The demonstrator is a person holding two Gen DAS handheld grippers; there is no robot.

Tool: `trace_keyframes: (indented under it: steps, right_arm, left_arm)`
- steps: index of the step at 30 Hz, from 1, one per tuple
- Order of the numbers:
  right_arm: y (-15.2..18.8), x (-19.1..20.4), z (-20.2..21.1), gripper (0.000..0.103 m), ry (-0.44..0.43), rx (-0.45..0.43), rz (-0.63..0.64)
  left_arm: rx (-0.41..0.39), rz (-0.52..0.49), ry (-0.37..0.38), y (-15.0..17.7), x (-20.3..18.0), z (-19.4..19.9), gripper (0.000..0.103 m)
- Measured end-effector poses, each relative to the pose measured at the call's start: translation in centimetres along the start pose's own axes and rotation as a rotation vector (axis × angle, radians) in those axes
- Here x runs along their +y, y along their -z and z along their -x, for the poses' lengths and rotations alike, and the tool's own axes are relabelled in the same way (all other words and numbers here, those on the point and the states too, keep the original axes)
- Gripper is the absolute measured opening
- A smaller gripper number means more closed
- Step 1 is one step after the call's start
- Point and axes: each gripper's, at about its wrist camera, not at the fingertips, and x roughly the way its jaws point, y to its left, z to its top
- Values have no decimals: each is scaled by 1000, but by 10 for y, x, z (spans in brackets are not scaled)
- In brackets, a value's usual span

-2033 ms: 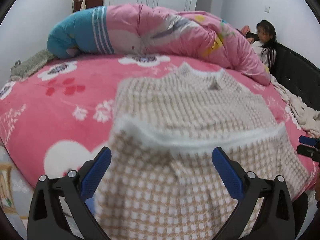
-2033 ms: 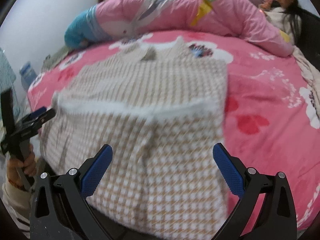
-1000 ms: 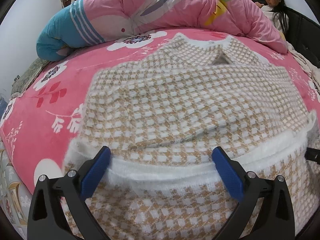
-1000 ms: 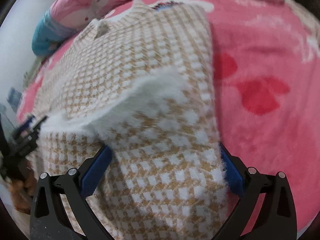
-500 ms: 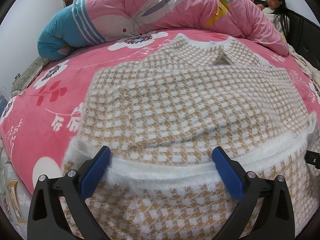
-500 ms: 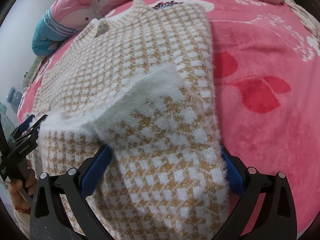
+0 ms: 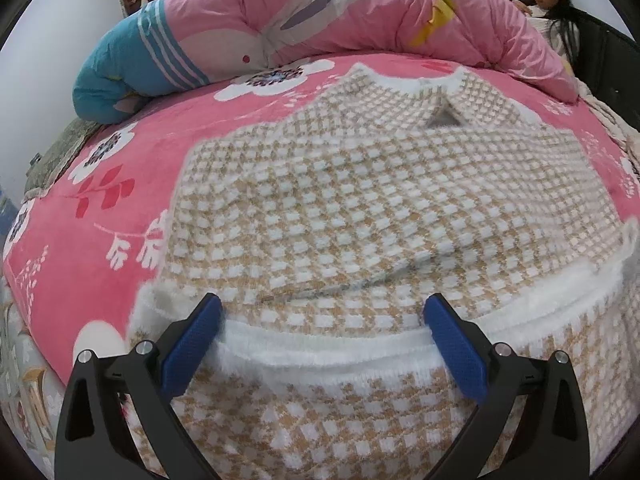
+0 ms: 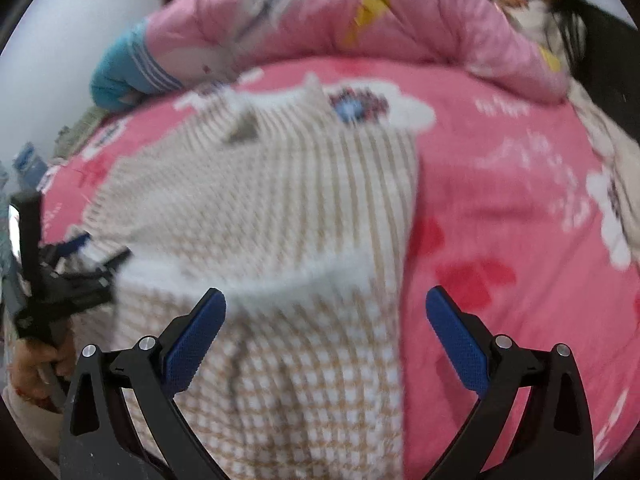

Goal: Fold large clothes

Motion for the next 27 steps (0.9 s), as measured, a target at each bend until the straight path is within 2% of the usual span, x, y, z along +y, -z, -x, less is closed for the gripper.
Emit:
trace_keyframes:
  steps: [3,6,7,9,10,11,13,16,18,21,24,25,26,27]
  right_arm:
    - [-32,-5,3,96,-50,-25,21]
    - [-75,-9,-14,96,-113,-24,26]
    - [-88,-13,-25,96,-125,-13,34]
    - [-114,-15,-49,96,-149,25,27]
    - [-127,-17,-63,96,-169,53,16]
    - [-139,-18,-76,96,-189,76,0]
    - [-168,-22,-106,96,-190,110,-49]
    - [-195,-25,-141,93,-184,138,-92]
    - [-212,-27,-168,91,-191,177,-129]
    - [-222,-30,-205,81,-200,244,-182]
    - [-228,-30,-228,70,-181,268,-200]
    - [-229,-29,-234,60,-183,270,-202]
    - [-232,-29,-240,49,-183,278,-204]
    - [-231,-28,-244,43,-193,288,-208]
  left_arm:
    - [-85,9,51,-10,12,25,99]
    - [-207,15,82,-48,23,51,99]
    - [-211,25,95,-62,26,51,99]
    - [-206,59,170,-97,31,44,99]
    - [-201,73,209,-120,31,33,99]
    - [-191,66,206,-140,28,19,99]
    - [-149,40,140,-177,18,-18,99]
    - [-73,48,90,-218,9,-83,99]
    - [-23,94,111,-235,10,-118,97]
    - [37,151,137,-247,11,-150,91]
    - [47,144,105,-254,6,-165,86]
    - [45,133,99,-255,2,-166,84]
    - [42,117,103,-256,-2,-169,77]
    - [42,102,109,-256,-6,-169,67]
